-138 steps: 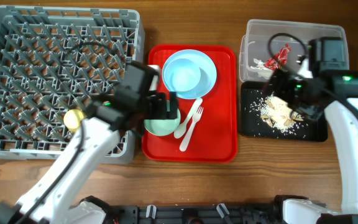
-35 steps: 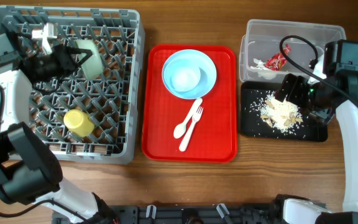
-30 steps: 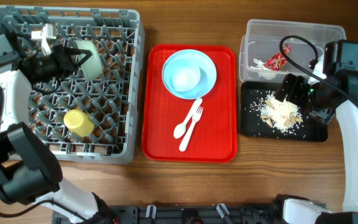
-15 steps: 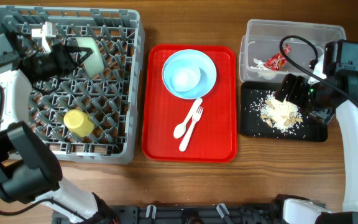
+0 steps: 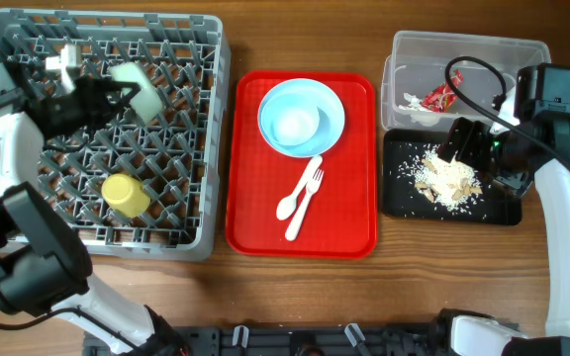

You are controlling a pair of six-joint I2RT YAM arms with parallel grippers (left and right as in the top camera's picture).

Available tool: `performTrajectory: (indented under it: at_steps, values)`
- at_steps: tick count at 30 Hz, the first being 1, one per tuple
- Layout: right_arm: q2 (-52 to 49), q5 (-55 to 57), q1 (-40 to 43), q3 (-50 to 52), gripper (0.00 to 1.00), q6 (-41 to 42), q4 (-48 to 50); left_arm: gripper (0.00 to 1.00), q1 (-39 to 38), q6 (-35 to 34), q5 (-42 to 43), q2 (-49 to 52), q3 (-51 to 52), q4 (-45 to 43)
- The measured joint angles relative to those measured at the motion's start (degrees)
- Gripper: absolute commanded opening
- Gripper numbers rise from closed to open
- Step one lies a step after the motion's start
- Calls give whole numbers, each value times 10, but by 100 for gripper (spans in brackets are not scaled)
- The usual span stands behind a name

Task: Sort waste into correct bins and load items into the dishwasher rack
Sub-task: 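Grasp the mint-green cup and set it in the dish rack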

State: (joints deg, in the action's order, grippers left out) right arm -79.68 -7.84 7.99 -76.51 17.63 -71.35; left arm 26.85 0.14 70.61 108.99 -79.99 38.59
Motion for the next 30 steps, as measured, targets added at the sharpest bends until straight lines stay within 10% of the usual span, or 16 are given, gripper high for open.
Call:
performTrajectory:
  at_steps: [15, 30]
  values:
    - [0, 0, 0, 0, 92, 0, 0, 98, 75, 2, -17, 3, 0, 152]
    - [0, 0, 0, 0, 92, 0, -2, 100, 80, 2, -114, -90, 0, 236]
